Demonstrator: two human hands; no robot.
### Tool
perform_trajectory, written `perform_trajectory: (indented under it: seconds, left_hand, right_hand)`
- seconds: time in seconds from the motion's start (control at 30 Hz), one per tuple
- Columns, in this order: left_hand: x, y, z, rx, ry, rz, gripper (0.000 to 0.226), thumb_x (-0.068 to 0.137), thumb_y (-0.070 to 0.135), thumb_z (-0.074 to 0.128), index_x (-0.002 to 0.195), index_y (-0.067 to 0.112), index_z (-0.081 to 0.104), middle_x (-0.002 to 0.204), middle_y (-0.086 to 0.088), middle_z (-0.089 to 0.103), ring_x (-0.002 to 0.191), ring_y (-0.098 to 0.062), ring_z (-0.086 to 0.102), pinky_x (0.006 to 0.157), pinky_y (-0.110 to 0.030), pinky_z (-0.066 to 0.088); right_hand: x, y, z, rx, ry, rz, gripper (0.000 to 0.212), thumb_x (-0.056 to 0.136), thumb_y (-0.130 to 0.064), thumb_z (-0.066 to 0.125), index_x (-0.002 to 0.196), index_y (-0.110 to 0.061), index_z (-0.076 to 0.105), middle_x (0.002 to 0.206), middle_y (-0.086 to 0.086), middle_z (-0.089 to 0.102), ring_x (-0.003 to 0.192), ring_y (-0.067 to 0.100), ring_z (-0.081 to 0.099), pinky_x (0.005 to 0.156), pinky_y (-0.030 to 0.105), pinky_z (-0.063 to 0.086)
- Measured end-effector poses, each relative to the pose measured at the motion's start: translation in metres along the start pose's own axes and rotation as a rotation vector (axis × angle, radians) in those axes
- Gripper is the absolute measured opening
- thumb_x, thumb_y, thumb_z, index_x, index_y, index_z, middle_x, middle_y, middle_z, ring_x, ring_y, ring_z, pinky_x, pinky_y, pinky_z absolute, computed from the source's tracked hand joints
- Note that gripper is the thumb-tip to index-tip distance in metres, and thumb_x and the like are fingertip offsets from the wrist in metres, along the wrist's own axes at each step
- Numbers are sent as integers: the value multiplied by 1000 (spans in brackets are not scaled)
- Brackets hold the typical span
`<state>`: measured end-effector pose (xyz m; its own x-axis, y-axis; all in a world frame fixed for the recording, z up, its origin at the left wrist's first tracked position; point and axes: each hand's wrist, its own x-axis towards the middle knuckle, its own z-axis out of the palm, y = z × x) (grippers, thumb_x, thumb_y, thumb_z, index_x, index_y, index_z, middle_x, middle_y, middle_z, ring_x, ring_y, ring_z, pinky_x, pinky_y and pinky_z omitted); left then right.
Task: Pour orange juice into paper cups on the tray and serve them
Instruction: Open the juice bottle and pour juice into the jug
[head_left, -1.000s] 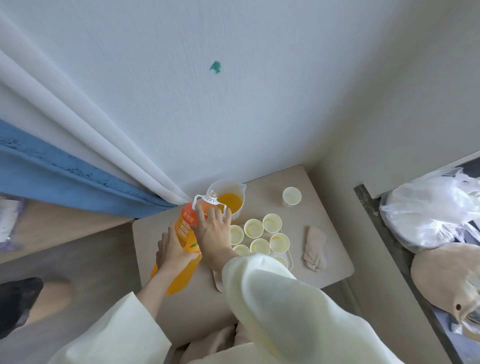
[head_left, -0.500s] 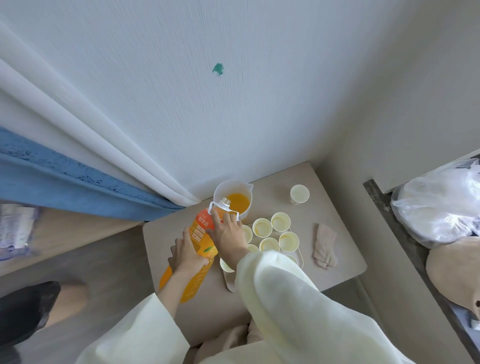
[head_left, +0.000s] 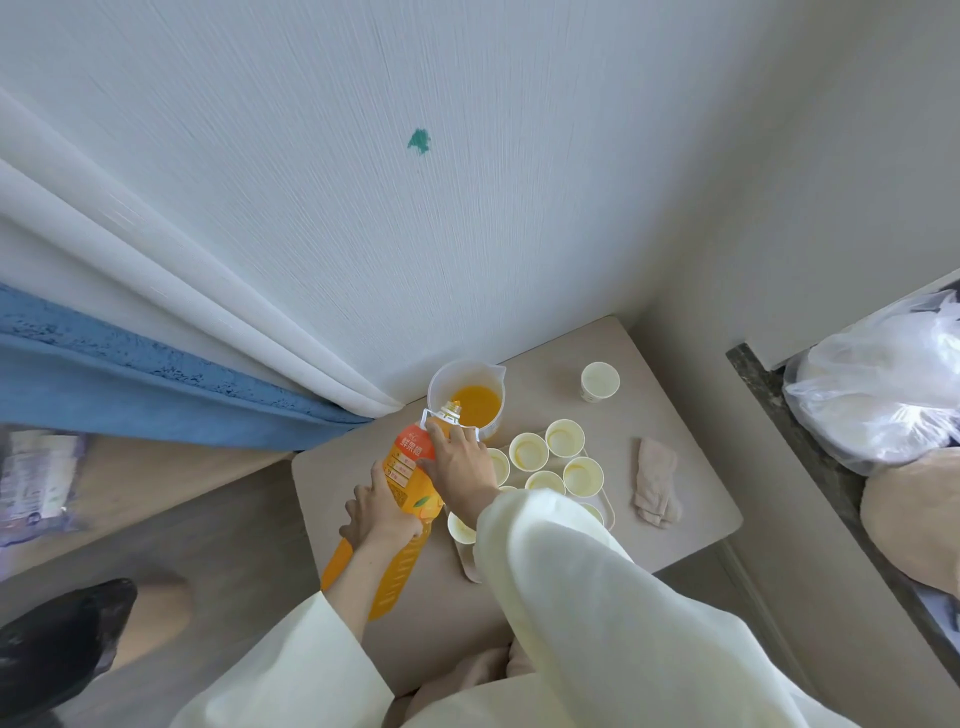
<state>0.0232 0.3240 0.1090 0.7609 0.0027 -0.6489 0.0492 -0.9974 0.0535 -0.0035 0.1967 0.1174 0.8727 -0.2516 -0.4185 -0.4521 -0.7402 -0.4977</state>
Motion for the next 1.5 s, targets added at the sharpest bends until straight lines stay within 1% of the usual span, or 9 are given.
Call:
perform_trajectory:
  seconds: [0.13, 0.3, 0.47, 0.87, 1.03, 1.5]
  left_hand:
    - [-1, 1, -2, 10, -15, -6, 110, 68, 24, 81, 148, 29, 6, 140, -12, 34, 131, -34, 34, 104, -56, 35]
    - [-1, 0, -4, 13, -12, -4, 109, 68, 26, 81, 148, 28, 7, 140, -12, 34, 131, -34, 34, 104, -57, 36]
    - [-2, 0, -4, 30, -14, -1, 110, 67, 29, 82, 148, 28, 6, 140, -12, 34, 130, -33, 35, 104, -56, 37]
    - [-7, -1, -6, 25, -21, -15, 110, 68, 29, 81, 147, 28, 5, 139, -12, 34, 130, -33, 36, 104, -56, 36]
    - [-8, -2, -6, 44, -19, -12, 111, 68, 29, 81, 148, 27, 4, 139, -12, 35, 129, -33, 36, 103, -55, 38]
    - [-11, -3, -5, 56, -15, 1, 110, 69, 30, 81, 148, 27, 5, 140, -12, 35, 130, -33, 37, 103, -55, 38]
  right_hand:
    - [0, 3, 0, 51, -3, -2, 59, 98, -42, 47, 148, -21, 25, 137, 16, 46, 129, 39, 38, 101, 46, 38]
    - [-1, 1, 2, 65, -15, 0, 61, 98, -43, 46, 150, -21, 22, 141, 17, 43, 134, 41, 33, 106, 48, 35]
    - [-1, 2, 2, 72, -19, 7, 60, 98, -43, 46, 149, -20, 23, 139, 17, 44, 132, 41, 35, 105, 49, 36]
    - [-1, -1, -2, 53, -23, -2, 62, 98, -43, 48, 149, -19, 23, 139, 17, 45, 131, 41, 37, 105, 49, 37]
    - [-2, -1, 0, 53, -19, -1, 63, 97, -44, 48, 149, -20, 24, 137, 16, 46, 129, 38, 39, 102, 47, 40]
    - [-7, 1, -3, 40, -7, -10, 63, 97, -45, 48, 149, -20, 24, 135, 15, 47, 125, 35, 42, 99, 45, 41]
